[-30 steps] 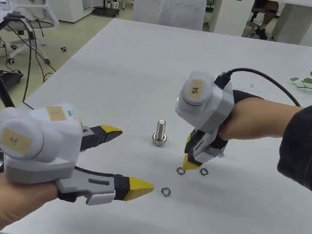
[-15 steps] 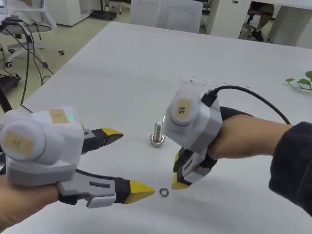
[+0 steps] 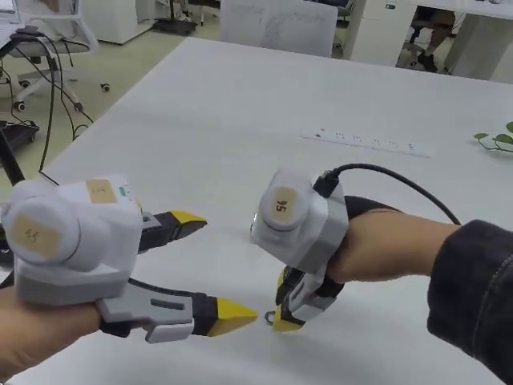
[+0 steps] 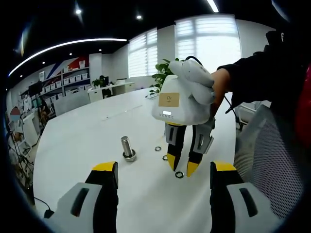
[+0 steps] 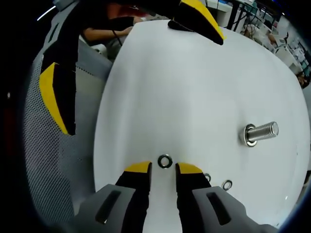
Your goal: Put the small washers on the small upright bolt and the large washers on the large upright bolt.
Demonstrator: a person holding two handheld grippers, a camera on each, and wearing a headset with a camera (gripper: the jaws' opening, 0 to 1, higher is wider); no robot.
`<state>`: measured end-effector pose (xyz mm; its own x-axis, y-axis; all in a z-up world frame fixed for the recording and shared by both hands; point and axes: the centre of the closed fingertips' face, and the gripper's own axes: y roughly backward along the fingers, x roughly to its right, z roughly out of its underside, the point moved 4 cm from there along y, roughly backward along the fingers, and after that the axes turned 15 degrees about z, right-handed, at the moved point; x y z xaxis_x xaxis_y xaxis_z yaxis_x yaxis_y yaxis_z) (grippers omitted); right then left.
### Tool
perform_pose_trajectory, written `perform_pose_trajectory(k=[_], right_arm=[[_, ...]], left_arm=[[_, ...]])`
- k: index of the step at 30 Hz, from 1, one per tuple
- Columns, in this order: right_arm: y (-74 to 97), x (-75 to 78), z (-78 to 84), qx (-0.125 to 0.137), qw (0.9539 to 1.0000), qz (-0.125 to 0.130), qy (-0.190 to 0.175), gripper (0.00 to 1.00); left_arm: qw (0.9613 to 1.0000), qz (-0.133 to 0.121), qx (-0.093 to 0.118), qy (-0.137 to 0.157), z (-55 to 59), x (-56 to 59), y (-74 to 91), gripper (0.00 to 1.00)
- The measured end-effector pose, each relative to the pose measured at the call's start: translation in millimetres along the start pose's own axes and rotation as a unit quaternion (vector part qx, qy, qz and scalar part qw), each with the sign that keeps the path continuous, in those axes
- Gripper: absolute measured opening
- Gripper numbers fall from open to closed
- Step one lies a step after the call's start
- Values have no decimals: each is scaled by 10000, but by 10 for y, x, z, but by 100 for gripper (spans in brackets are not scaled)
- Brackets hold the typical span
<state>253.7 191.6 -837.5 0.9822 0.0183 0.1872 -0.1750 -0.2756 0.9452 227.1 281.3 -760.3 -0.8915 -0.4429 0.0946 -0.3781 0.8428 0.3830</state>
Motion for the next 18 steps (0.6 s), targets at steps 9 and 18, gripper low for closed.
perform_pose_trajectory(k=[9, 18], right_arm=[[-11, -27, -11, -48, 9999, 51, 122, 19], [-23, -22, -21, -169, 9988, 260, 372, 15]], left_arm=[[10000, 2, 20, 0, -11, 12, 4, 77], [10000, 8, 27, -13, -19, 17, 8, 76]])
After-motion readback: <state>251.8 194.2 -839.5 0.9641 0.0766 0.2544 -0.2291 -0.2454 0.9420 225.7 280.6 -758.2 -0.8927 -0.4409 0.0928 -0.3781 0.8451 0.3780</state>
